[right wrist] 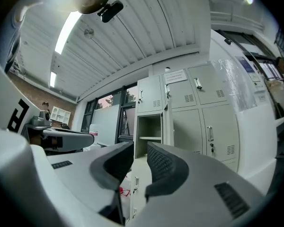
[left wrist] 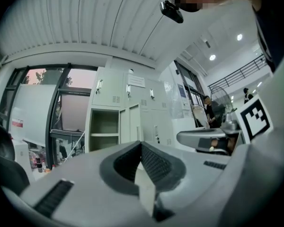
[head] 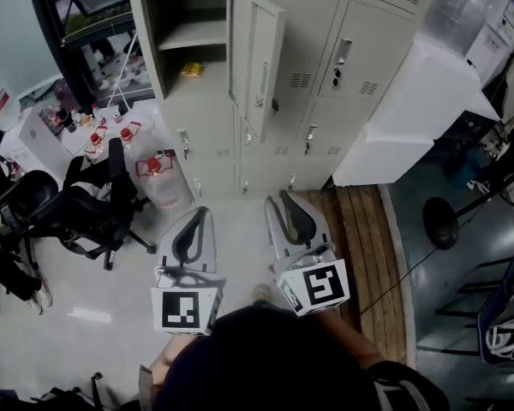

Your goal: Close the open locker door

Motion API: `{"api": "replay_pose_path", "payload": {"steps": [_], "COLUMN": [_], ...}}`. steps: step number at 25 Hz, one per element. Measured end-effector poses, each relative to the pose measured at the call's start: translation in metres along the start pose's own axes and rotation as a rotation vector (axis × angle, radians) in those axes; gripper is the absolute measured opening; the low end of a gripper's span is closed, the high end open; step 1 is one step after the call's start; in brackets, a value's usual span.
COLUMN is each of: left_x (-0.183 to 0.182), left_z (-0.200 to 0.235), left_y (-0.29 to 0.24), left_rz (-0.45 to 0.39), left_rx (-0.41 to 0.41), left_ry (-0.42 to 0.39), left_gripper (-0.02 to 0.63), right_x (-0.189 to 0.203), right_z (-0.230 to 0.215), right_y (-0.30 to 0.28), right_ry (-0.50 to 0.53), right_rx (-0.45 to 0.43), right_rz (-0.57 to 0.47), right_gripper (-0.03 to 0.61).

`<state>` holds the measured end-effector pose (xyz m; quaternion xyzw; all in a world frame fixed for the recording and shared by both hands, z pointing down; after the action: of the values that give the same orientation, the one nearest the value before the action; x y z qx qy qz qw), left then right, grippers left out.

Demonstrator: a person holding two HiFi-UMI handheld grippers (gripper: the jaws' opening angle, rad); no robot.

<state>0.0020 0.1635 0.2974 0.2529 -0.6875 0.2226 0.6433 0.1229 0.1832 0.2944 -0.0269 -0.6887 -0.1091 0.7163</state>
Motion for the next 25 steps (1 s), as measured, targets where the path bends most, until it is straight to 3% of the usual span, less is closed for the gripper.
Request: {"api": "replay_pose_path", "payload": {"steps": [8,16,25], "left_x": [-0.001,0.011,0.020], "left_z": [-0.008,-0.007,0.000], "left_y": [-0.060,-0.087,-0.113], "left_rz": [-0.004,0.026,0.042], "left_rx": [-0.076,-0.129,-0.118], "left_ry": [-0.009,-0.021,0.004], "left_gripper": [0.002,0.002,0.002], "right_x": [0.006,0.017,0.022], "right_z": [-0.057,-0.085,-0.098], "right_y": [-0.041,-0.067,-0.085], "right_ry": [-0.023,-0.056,-0.063], "right_rx": [-0.077,-0.123,-0.136], "right_rz": [-0.030,-0.030,-0.029], "right_gripper": [0.086,0.086,0.086]}}
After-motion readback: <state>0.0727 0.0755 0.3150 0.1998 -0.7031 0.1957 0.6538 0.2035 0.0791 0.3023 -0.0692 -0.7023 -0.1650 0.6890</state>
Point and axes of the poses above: the fingertips, and each gripper's own axes: y backward along the fingers, z to its left, x out of its underside, the point moved 1 cm from there along y, backward along the fingers, and after that the axes turned 1 degree about z, right-handed, at the moved point
